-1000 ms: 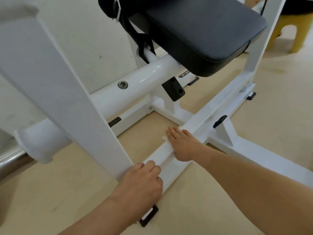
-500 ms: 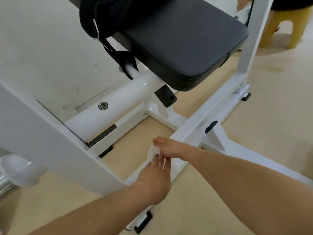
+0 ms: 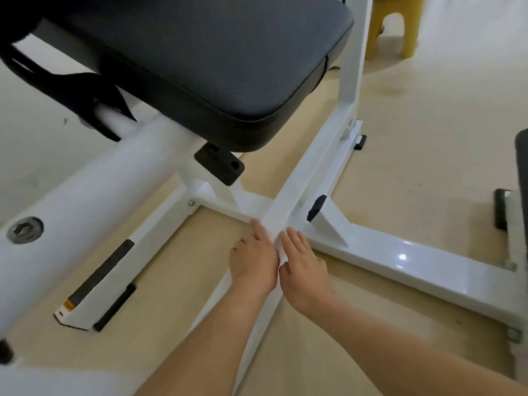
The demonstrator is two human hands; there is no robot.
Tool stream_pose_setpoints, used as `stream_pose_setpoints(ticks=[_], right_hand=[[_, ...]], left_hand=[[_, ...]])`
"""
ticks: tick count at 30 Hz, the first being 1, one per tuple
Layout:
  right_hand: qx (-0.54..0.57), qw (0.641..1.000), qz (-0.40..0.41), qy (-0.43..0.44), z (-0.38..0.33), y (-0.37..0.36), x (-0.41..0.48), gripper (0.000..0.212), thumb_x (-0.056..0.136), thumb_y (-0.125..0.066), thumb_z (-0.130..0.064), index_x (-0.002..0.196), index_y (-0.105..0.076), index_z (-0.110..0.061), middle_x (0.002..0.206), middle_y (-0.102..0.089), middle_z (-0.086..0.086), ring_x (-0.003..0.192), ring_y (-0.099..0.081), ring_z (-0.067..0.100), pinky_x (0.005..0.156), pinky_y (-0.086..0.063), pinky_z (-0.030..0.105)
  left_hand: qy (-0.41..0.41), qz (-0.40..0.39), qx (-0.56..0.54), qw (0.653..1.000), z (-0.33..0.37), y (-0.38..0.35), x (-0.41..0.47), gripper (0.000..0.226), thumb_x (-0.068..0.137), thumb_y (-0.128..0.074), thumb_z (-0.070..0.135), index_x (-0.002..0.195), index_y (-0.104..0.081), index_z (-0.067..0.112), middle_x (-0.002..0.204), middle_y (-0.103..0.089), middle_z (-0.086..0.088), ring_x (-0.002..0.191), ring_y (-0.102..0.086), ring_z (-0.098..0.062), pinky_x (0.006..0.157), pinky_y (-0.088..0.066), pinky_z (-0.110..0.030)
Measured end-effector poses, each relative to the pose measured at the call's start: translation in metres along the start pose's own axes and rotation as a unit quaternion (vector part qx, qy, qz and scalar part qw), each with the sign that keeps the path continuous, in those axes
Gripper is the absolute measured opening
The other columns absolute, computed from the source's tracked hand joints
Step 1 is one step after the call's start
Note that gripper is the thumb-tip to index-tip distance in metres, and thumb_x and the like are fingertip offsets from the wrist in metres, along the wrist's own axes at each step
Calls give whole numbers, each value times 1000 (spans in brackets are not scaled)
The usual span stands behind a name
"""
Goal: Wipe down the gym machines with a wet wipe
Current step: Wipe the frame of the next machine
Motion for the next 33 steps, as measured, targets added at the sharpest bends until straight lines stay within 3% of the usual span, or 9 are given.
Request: stream_pose_setpoints(ticks=[4, 9, 13, 16, 20, 25, 28, 30, 33], right_hand=[[37, 999, -9, -16, 16, 8, 6, 76, 91, -36, -5, 155, 0, -24, 162, 4, -8, 148, 4, 8, 118, -17, 36], [62, 989, 135, 0, 30, 65, 30, 65, 86, -42, 1, 146, -37, -21, 153, -32, -9, 136, -31, 14, 106, -26, 21], [160, 968, 187, -52, 49, 76, 39, 58, 79, -41, 5, 129, -51, -22, 132, -45, -15, 125, -38, 8, 93, -43, 28], [207, 957, 193, -68, 58, 73, 42, 60, 80, -41, 6, 131, -48, -25, 131, -43, -20, 125, -37, 4, 95, -42, 28], [327, 901, 249, -138, 67, 69, 40, 56, 82, -40, 4, 127, -50, -28, 112, -47, -24, 114, -45, 6, 92, -46, 34], [435, 837, 270, -192, 49, 50, 41, 55, 87, -40, 2, 134, -48, -25, 137, -45, -6, 113, -48, 9, 90, -45, 27], [433, 844, 258, -183, 23, 34, 40, 55, 92, -38, -4, 141, -44, -27, 157, -21, -9, 130, -41, 12, 102, -41, 30], [412, 861, 252, -159, 7, 25, 32, 55, 94, -37, -7, 143, -41, -29, 158, -21, -8, 139, -30, 11, 112, -29, 26], [368, 908, 181, -92, -20, 4, 16, 53, 98, -36, -10, 148, -35, -28, 160, -15, -6, 145, -13, 6, 104, -11, 11]], left_hand=[[-21, -17, -34, 999, 31, 14, 57, 82, 93, -55, 24, 149, 0, -1, 138, -40, -21, 119, -51, -33, 90, -45, -36], [-69, -96, -123, 985, 61, 17, 124, 81, 97, -43, 45, 149, 1, 2, 145, -30, -21, 125, -44, -38, 98, -40, -42], [-54, -95, -132, 985, 79, 26, 163, 76, 89, -55, 46, 137, -21, -2, 127, -52, -14, 114, -54, -33, 89, -46, -37], [-23, -73, -135, 988, 92, 35, 179, 79, 77, -66, 44, 132, -29, 1, 107, -55, -6, 103, -57, -28, 78, -46, -34], [0, -69, -195, 978, 80, 33, 163, 73, 67, -65, 44, 128, -40, 14, 109, -60, -2, 97, -58, -26, 80, -49, -34], [20, -82, -159, 984, 35, 17, 93, 72, 68, -66, 48, 125, -35, 17, 104, -60, 1, 94, -60, -25, 77, -52, -37], [29, -78, -129, 988, 9, 9, 42, 64, 78, -60, 49, 125, -32, 15, 106, -57, -1, 89, -58, -25, 69, -45, -34], [43, -63, -89, 993, -7, 2, 8, 64, 87, -53, 40, 135, -26, 9, 122, -51, -8, 100, -58, -28, 70, -42, -35], [51, -17, 5, 999, -27, -12, -45, 79, 93, -49, 31, 149, 2, 6, 141, -36, -14, 124, -46, -27, 85, -45, -35]])
Point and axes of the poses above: each hand's wrist, its own x-axis towards the middle knuckle, its own y-axis out of the back of the hand, z = x × y, the point moved 6 cm from there along x, towards the middle knuckle
